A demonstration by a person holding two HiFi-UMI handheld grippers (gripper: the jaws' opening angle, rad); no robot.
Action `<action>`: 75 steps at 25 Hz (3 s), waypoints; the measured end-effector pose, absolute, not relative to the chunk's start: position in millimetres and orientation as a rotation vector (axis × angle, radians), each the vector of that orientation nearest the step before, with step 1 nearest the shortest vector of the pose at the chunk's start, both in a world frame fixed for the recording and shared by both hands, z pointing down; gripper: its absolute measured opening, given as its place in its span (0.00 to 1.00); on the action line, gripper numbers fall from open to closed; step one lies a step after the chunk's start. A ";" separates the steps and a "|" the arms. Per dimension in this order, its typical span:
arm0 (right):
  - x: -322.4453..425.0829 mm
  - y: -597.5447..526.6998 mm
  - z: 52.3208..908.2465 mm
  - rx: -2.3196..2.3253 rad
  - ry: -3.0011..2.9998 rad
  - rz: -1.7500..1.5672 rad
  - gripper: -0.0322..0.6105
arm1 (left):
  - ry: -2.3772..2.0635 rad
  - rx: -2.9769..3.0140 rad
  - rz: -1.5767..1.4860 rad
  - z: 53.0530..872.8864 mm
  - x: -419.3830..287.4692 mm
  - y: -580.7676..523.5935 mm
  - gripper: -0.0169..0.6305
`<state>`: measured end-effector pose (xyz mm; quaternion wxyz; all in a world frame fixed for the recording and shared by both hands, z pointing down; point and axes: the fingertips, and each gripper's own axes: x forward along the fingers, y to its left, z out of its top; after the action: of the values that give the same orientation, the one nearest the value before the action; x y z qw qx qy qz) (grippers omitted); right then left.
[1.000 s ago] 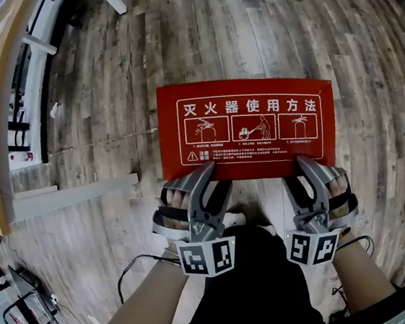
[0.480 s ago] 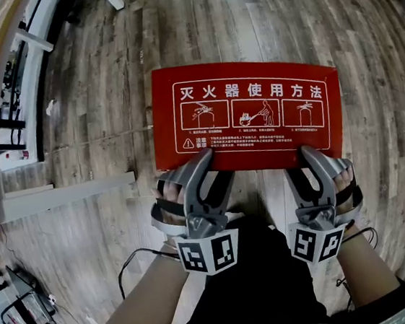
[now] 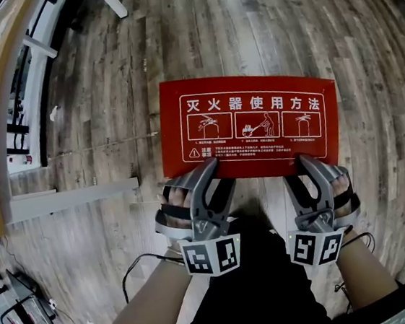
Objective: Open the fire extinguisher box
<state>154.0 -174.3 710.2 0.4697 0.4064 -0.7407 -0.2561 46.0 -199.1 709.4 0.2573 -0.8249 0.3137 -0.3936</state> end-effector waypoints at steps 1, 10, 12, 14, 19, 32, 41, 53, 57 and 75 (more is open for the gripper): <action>153.9 -174.3 709.9 0.994 -1.816 -0.614 0.39 | 0.846 -2.242 -1.072 709.1 45.9 -199.2 0.39; 152.9 -172.4 689.3 0.992 -1.859 -0.469 0.39 | 0.829 -2.272 -1.087 689.8 44.9 -199.1 0.39; 151.5 -171.9 676.5 0.990 -1.876 -0.420 0.39 | 0.818 -2.277 -1.101 678.2 43.2 -199.7 0.39; 149.8 -173.7 660.1 0.987 -1.889 -0.374 0.38 | 0.803 -2.281 -1.116 663.3 41.1 -202.8 0.39; 152.7 -199.4 609.9 0.994 -1.870 -0.300 0.34 | 0.740 -2.310 -1.151 616.4 44.9 -229.3 0.36; 157.1 -227.7 552.2 0.952 -1.748 -0.271 0.27 | 0.558 -2.376 -1.263 564.8 52.6 -259.1 0.28; 162.5 -243.1 535.7 0.951 -1.738 -0.159 0.27 | 0.467 -2.411 -1.366 552.4 57.6 -272.8 0.27; 167.4 -257.8 525.6 0.846 -1.804 -0.103 0.27 | 0.456 -2.457 -1.469 547.0 62.6 -286.6 0.27; 170.2 -267.6 519.9 0.797 -1.826 -0.082 0.26 | 0.473 -2.453 -1.510 542.3 64.6 -296.6 0.27; 181.6 -293.8 510.2 0.541 -1.895 0.008 0.24 | 0.594 -2.357 -1.636 534.5 72.2 -325.2 0.27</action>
<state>181.6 -293.8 510.2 0.5526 0.2289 -0.8014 0.0032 72.2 -325.2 534.5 0.1057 -0.7999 0.2017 -0.5553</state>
